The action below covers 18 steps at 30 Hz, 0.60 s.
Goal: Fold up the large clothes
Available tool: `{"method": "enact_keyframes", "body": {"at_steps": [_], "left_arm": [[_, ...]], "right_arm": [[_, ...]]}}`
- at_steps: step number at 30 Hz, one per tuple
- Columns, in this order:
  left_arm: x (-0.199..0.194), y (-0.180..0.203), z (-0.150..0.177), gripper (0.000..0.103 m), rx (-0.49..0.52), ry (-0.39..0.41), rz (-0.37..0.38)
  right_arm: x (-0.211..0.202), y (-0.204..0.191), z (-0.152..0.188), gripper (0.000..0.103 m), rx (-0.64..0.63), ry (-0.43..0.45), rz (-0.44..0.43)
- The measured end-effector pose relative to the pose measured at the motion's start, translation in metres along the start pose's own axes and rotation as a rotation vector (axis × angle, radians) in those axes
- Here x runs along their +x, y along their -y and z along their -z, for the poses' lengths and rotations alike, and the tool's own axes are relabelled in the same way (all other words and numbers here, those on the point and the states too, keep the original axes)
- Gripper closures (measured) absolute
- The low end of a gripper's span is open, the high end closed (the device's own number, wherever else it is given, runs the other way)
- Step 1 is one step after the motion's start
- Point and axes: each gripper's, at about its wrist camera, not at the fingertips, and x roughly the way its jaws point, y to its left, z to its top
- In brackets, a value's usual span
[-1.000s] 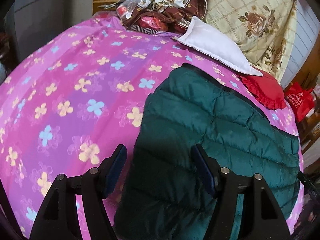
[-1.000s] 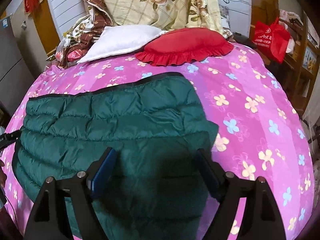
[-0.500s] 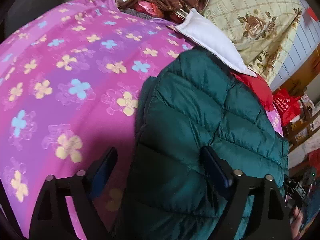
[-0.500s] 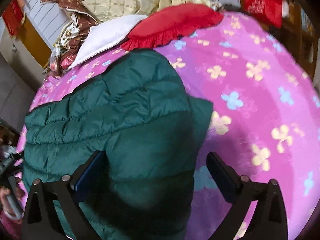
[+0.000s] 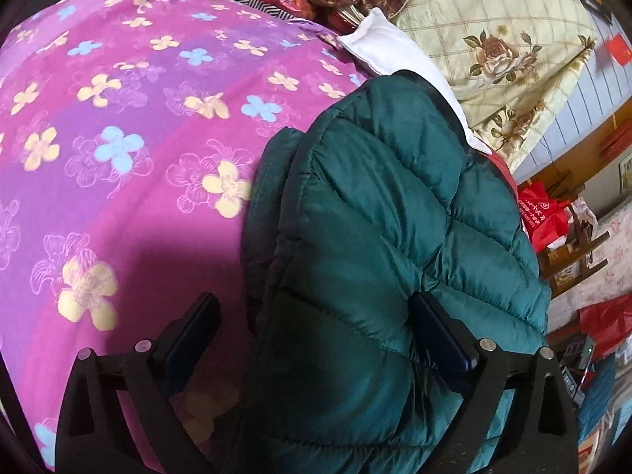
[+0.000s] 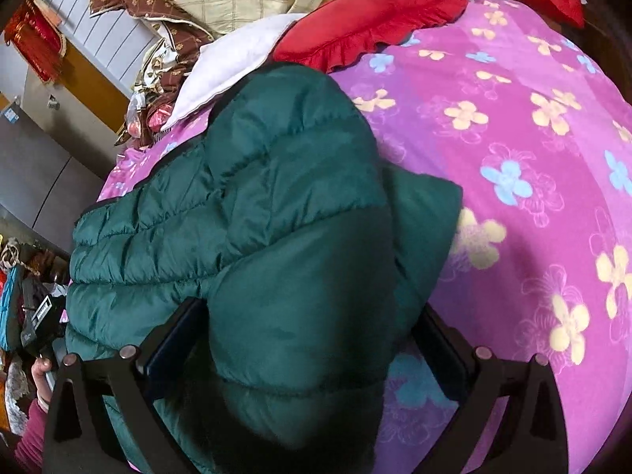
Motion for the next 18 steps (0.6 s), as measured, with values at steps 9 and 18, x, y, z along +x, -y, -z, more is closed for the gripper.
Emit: {"method": "enact_keyframes", "body": {"at_steps": [9, 18], "left_arm": [[-0.005, 0.018, 0.005, 0.072, 0.083, 0.01, 0.041], [-0.042, 0.03, 0.012, 0.096, 0.125, 0.057, 0.051]], "right_arm": [[-0.001, -0.021, 0.006, 0.022, -0.075, 0.013, -0.048], [-0.033, -0.037, 0.013, 0.055, -0.085, 0.08, -0.051]]}}
